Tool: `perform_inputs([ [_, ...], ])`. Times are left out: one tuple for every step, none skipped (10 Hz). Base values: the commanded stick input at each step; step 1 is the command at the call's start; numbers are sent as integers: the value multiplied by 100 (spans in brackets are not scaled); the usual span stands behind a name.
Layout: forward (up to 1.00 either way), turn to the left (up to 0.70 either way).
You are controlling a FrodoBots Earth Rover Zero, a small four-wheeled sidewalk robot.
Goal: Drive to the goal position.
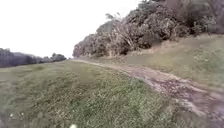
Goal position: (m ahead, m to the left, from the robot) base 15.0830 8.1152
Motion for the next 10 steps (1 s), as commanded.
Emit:
perform_inputs([
  [70, 0],
  [70, 0],
  [70, 0],
  [70, 0],
  [70, 0],
  [70, 0],
  [70, 0],
  [70, 0],
  [70, 0],
  [70, 0],
])
